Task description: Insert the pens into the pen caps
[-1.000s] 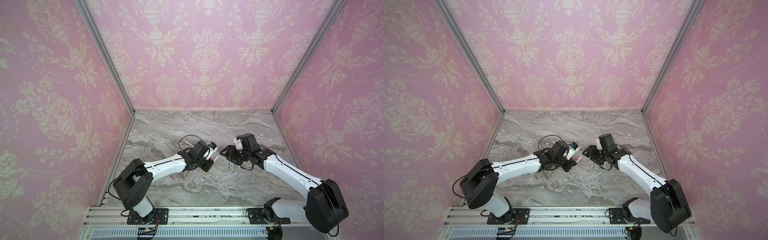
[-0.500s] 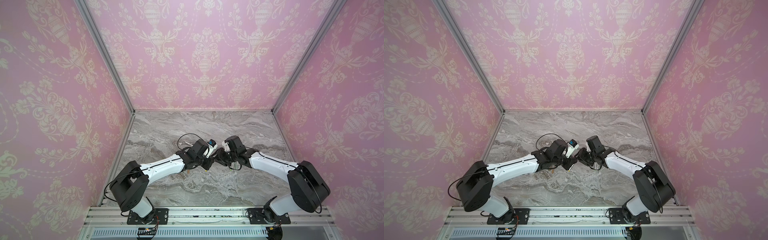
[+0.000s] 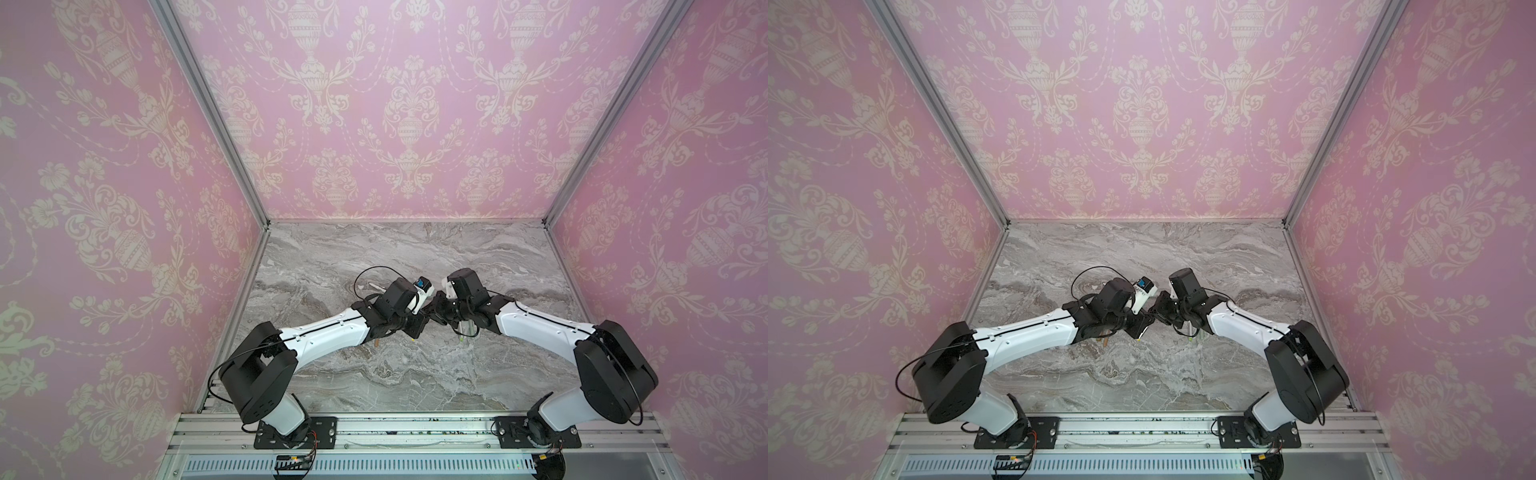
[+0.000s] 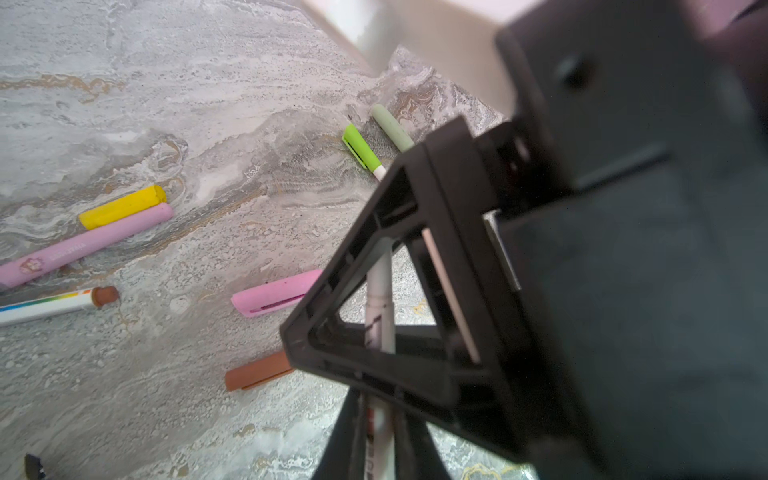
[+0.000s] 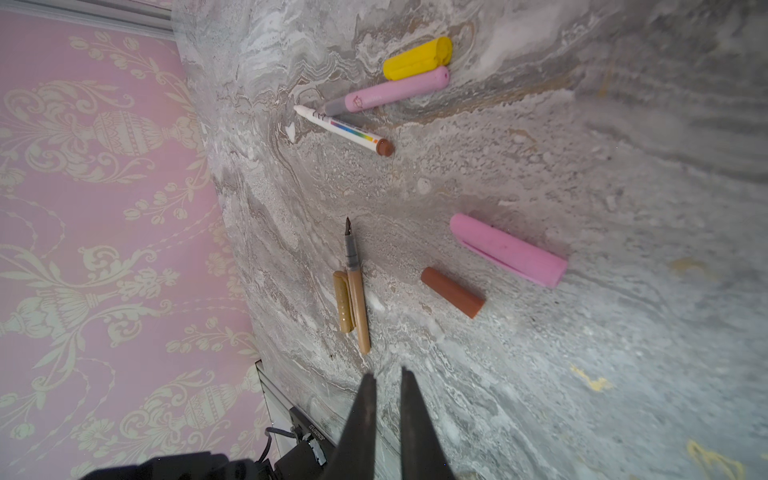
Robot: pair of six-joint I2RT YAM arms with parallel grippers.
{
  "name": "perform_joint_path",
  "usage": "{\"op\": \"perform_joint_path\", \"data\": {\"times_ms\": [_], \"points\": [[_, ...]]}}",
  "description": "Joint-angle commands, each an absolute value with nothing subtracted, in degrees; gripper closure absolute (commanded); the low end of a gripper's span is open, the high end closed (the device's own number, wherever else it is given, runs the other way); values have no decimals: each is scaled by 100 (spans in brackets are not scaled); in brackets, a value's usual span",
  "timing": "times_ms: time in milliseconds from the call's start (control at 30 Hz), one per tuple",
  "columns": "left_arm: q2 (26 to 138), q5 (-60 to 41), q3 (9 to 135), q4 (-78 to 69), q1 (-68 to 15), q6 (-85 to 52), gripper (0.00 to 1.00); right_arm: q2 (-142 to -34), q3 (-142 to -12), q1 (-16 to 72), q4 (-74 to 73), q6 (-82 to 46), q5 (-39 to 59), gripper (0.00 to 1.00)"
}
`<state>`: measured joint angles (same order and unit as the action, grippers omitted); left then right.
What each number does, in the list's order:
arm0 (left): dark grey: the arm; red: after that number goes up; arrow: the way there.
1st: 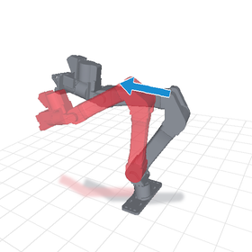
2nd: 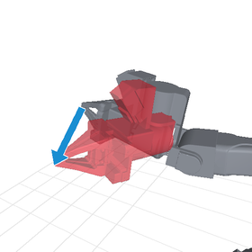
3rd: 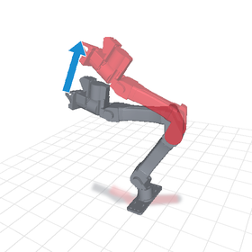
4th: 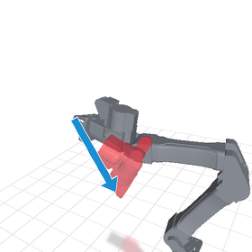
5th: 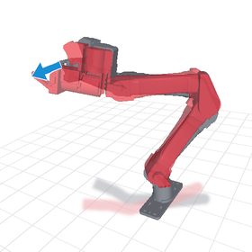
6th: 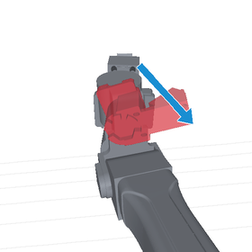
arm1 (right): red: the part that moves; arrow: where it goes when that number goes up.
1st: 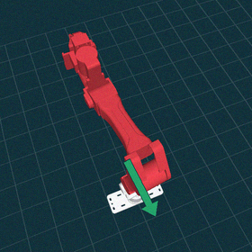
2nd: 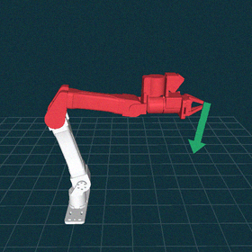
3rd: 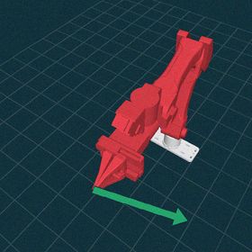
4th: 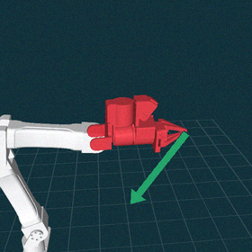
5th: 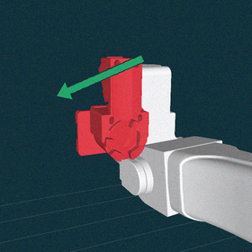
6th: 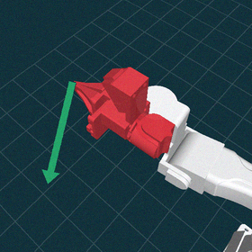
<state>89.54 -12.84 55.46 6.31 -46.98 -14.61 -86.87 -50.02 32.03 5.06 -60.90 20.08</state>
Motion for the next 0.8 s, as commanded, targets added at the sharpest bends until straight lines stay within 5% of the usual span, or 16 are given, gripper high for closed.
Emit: {"op": "perform_joint_path", "data": {"times_ms": [0,200,567,767], "points": [[8713,-1134,5572,742,-4667,-1582,61,-8613,-5362,3254,1003,-5770,1667,100],[8455,-969,5194,738,-4651,-1604,54,-8630,-5638,3251,1158,-5624,1701,100],[8683,-1046,5281,598,-4615,-1678,79,-8574,-5590,3252,976,-5767,1876,100],[8729,-1028,5235,615,-4588,-1691,72,-8562,-5607,3255,898,-5811,1914,100]]}}
